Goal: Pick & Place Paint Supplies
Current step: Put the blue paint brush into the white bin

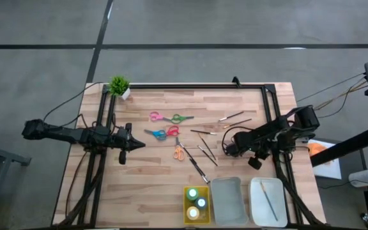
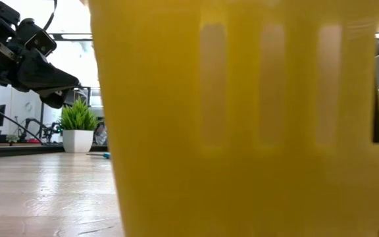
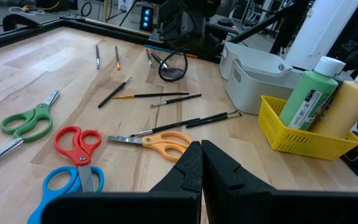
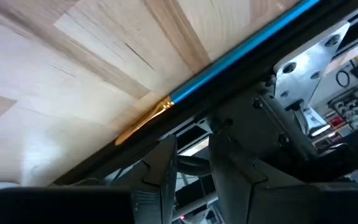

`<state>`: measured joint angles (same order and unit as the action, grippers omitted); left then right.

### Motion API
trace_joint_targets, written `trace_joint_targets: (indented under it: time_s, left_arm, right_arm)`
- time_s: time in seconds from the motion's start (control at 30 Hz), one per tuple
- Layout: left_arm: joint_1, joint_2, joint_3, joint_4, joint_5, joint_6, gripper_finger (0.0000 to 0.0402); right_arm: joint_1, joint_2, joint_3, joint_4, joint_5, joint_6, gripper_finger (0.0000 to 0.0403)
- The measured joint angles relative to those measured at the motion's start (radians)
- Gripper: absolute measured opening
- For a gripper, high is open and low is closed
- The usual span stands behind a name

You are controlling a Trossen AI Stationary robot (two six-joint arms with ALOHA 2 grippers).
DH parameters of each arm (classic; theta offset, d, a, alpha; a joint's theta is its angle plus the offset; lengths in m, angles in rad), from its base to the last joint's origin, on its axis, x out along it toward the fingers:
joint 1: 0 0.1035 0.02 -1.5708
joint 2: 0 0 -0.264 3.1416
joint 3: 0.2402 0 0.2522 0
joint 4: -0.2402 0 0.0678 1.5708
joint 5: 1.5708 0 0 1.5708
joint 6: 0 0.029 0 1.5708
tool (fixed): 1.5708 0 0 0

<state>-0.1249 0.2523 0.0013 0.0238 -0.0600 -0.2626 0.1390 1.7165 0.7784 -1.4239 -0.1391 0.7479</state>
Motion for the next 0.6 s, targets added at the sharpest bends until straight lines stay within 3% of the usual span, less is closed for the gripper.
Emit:
trace_joint_targets:
  time_s: [0.33, 0.6]
  left_arm:
    - [0.0, 0.0, 0.0, 0.0, 0.0, 0.0, 0.0]
    - [0.0, 0.0, 0.0, 0.0, 0.0, 0.0, 0.0]
  right_arm:
    - [-0.009, 0.032, 0.002, -0.004, -0.162, -0.029, 0.009]
    - [0.03, 0.202, 0.001, -0.005, -0.175, -0.046, 0.009]
